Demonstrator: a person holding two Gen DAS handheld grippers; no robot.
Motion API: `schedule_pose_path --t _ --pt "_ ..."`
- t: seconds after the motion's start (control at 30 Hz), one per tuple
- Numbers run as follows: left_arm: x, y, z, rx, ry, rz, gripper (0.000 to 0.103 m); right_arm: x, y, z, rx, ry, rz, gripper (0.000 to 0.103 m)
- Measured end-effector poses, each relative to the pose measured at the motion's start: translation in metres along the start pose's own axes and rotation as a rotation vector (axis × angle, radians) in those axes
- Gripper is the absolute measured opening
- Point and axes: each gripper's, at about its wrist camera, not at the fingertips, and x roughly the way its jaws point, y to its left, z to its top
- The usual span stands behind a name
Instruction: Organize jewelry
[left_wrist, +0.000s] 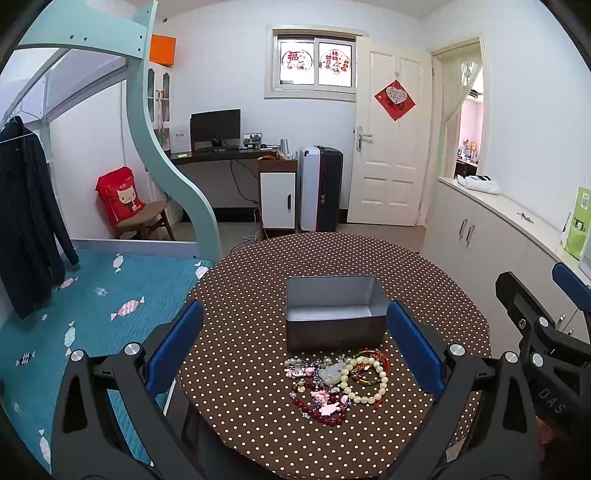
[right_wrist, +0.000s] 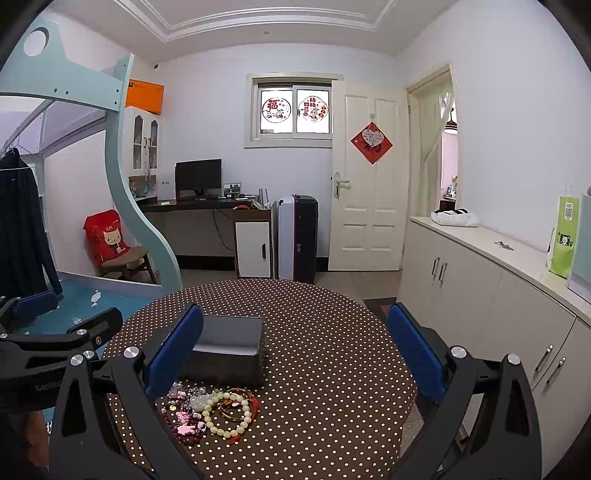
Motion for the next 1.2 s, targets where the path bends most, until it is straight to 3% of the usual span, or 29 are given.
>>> schedule_pose_path --t 1.2 --pt "-0.0062 0.0062 -0.0067 -0.005 0.014 0.002 0.098 -0.0047 0.0017 0.0017 0.002 0.029 0.005 0.096"
